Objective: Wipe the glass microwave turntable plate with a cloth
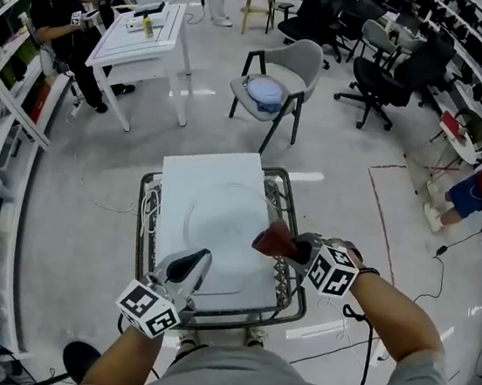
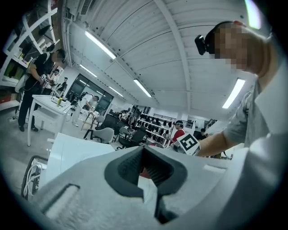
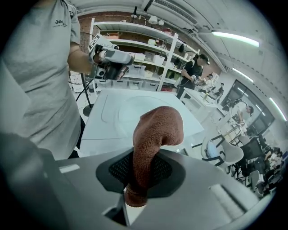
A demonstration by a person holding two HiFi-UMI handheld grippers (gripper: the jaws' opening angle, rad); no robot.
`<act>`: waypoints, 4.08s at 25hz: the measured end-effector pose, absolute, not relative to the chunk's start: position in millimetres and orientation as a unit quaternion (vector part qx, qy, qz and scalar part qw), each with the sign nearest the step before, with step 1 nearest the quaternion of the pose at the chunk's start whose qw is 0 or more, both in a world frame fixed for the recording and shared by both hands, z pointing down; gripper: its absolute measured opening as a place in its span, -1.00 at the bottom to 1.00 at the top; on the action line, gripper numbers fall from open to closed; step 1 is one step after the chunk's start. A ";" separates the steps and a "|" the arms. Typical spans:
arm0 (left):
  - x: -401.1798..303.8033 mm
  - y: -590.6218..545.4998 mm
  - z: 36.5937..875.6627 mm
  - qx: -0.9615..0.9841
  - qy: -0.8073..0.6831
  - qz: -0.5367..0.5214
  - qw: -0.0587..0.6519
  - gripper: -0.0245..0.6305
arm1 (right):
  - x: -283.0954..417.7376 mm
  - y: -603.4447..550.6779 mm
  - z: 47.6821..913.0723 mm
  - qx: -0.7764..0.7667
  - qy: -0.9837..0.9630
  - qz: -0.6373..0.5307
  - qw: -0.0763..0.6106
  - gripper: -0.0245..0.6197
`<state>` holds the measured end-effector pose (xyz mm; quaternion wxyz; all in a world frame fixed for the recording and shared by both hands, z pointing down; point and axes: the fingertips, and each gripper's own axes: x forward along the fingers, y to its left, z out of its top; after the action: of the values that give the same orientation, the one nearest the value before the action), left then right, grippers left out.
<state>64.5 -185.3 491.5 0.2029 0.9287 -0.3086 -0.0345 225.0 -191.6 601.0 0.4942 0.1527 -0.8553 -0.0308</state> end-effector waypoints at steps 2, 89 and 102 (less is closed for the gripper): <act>63.1 -183.8 488.3 0.928 -0.310 -0.038 0.202 -0.93 | 207.9 -189.2 588.5 0.148 -0.865 -0.039 0.478 -0.72; -73.2 -183.9 380.7 0.902 -0.406 -0.075 0.127 -0.93 | 251.1 -213.6 392.7 0.485 -0.872 0.075 0.004 -0.72; -76.4 -185.4 382.4 0.902 -0.407 -0.073 0.126 -0.93 | 248.5 -218.0 392.1 0.484 -0.873 0.066 0.000 -0.73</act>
<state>-76.4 -185.4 382.4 0.1265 0.9016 -0.4072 -0.0726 248.5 -218.0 392.1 -0.0003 0.4838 -0.8727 0.0661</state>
